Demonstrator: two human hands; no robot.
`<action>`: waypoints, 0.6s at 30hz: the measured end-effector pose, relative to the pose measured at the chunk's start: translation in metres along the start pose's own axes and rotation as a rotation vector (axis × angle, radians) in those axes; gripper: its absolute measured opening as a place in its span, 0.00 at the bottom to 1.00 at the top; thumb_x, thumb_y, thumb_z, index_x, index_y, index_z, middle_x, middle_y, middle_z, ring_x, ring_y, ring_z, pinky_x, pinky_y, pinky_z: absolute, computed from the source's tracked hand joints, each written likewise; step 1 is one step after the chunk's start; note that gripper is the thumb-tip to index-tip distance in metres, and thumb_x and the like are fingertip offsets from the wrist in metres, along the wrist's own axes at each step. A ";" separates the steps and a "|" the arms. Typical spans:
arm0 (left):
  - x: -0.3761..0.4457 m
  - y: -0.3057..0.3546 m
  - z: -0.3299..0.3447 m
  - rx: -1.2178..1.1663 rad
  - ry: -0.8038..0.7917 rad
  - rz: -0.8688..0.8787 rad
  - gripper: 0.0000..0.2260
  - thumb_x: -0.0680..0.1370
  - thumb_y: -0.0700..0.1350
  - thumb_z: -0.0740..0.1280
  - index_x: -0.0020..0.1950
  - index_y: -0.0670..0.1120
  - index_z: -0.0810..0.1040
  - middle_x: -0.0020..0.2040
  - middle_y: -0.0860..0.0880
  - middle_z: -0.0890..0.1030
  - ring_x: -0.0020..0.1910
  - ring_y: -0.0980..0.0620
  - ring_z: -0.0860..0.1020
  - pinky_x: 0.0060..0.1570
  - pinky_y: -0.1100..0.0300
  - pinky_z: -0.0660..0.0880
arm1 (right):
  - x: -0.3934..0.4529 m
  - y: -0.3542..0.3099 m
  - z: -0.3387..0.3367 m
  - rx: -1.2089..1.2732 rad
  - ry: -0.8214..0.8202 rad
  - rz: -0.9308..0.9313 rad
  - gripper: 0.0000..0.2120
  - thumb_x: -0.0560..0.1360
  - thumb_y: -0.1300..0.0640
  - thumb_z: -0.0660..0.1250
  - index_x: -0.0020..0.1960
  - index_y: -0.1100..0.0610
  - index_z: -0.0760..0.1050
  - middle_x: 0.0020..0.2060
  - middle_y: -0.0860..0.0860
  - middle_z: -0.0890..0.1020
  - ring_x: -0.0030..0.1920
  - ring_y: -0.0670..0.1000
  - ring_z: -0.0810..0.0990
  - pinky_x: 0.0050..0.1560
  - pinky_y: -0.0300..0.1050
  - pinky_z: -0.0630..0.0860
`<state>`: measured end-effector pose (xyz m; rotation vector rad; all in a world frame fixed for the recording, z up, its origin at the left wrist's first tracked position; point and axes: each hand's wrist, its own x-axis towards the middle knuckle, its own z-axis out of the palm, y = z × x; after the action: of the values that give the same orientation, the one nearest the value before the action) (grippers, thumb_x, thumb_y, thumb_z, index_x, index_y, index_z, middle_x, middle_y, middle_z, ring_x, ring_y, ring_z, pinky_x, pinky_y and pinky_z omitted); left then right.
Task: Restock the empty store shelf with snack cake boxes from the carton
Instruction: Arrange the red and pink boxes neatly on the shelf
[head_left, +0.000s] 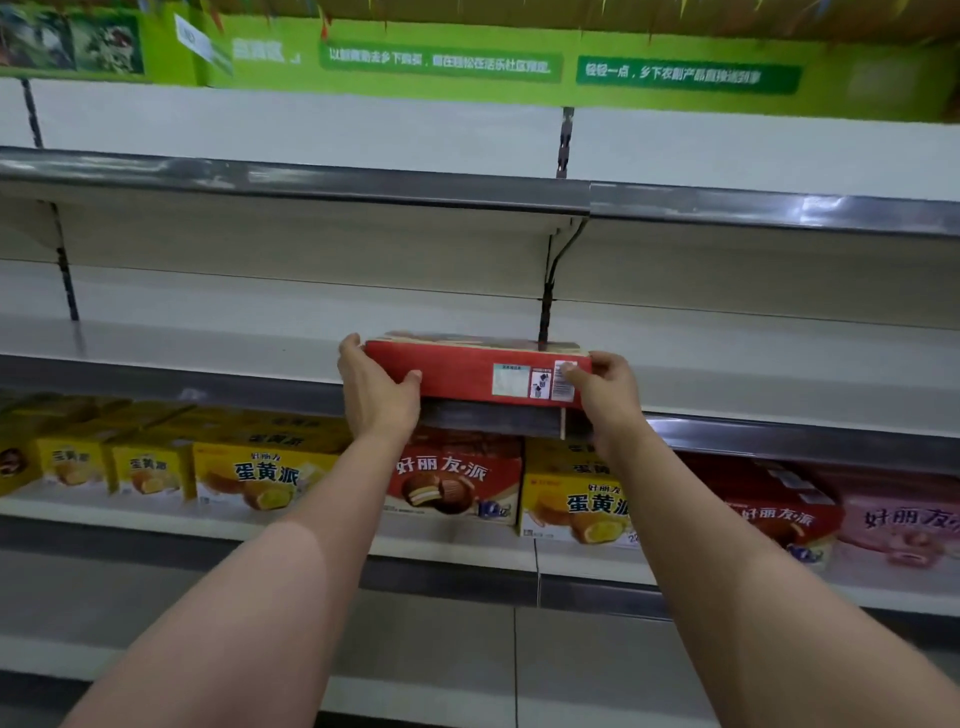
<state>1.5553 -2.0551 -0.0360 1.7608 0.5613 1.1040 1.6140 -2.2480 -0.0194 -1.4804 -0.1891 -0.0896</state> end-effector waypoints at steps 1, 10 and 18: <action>0.002 -0.001 0.003 0.004 0.023 0.000 0.29 0.74 0.41 0.72 0.70 0.42 0.61 0.69 0.43 0.66 0.65 0.42 0.72 0.61 0.53 0.70 | 0.003 0.001 0.001 -0.065 0.032 -0.034 0.13 0.79 0.58 0.65 0.62 0.54 0.67 0.56 0.55 0.78 0.49 0.51 0.79 0.49 0.51 0.80; -0.014 -0.041 -0.001 0.138 0.201 0.165 0.09 0.76 0.40 0.65 0.55 0.46 0.71 0.54 0.49 0.72 0.52 0.49 0.74 0.44 0.56 0.73 | -0.021 0.063 0.026 -0.478 0.542 -0.489 0.02 0.78 0.57 0.62 0.47 0.54 0.68 0.44 0.50 0.75 0.46 0.50 0.73 0.49 0.49 0.73; -0.015 -0.133 0.013 0.289 -0.109 -0.086 0.13 0.74 0.38 0.66 0.58 0.42 0.73 0.59 0.41 0.73 0.57 0.40 0.74 0.51 0.49 0.71 | -0.008 0.139 0.038 -1.104 0.119 -0.320 0.10 0.80 0.51 0.59 0.53 0.55 0.75 0.49 0.53 0.79 0.55 0.55 0.74 0.53 0.48 0.65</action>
<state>1.5720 -2.0141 -0.1626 2.0106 0.7513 0.8947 1.6276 -2.1985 -0.1545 -2.5202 -0.3013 -0.6165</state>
